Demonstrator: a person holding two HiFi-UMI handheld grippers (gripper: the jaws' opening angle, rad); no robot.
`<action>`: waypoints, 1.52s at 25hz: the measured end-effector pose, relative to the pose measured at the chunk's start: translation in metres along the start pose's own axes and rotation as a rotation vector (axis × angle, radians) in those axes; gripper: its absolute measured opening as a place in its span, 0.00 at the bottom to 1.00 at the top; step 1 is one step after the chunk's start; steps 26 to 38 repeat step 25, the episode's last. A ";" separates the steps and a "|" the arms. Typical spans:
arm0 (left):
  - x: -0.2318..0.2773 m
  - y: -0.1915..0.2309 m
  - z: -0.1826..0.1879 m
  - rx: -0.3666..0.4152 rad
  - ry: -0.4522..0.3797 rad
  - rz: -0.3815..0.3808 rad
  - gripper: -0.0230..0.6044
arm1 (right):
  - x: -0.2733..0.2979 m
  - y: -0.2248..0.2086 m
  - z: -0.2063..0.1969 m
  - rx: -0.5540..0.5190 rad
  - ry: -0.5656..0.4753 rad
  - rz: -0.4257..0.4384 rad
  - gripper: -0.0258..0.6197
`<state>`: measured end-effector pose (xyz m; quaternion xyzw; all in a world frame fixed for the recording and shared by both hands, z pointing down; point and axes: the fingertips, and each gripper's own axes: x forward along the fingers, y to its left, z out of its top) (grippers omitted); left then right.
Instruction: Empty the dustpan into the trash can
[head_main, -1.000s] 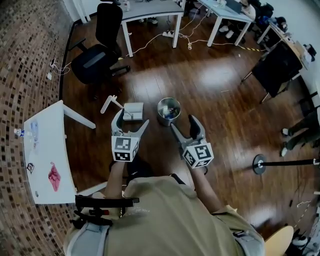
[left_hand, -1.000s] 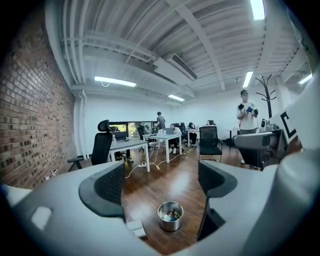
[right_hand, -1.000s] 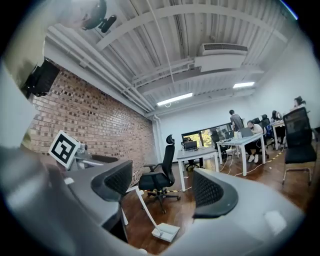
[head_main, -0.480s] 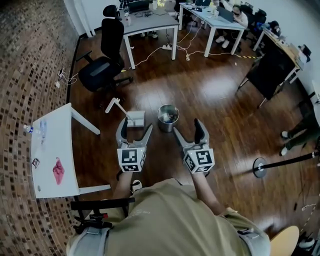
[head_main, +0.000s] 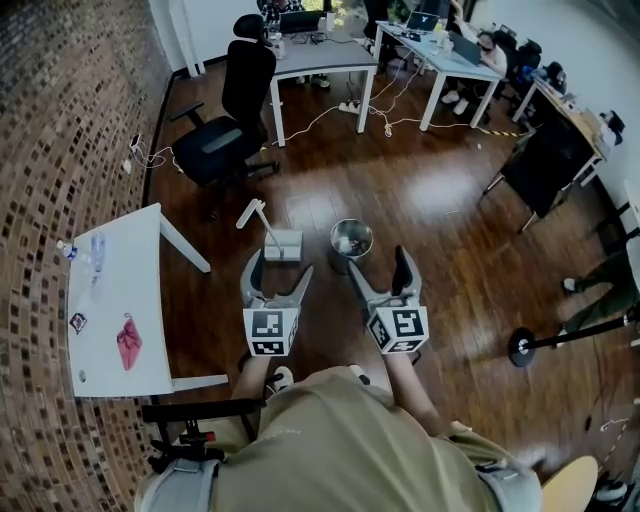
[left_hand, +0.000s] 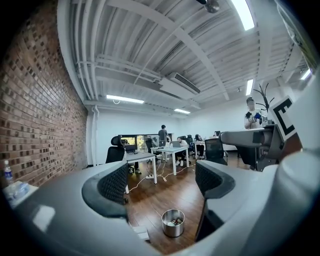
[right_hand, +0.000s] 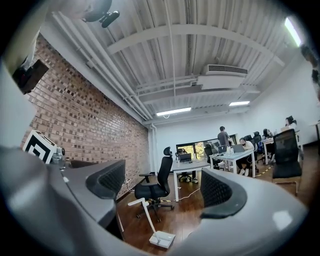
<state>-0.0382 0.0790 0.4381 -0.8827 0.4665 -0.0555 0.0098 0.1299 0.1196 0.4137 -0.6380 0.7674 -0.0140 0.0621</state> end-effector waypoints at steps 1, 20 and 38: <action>-0.001 0.002 0.000 -0.002 -0.002 0.003 0.70 | -0.001 0.003 -0.002 -0.005 0.007 0.004 0.74; 0.003 -0.008 -0.004 -0.009 0.016 -0.048 0.58 | -0.018 0.018 -0.010 -0.010 0.016 -0.005 0.74; -0.004 0.007 -0.002 0.004 0.014 -0.053 0.58 | -0.012 0.032 -0.009 -0.012 0.019 -0.005 0.74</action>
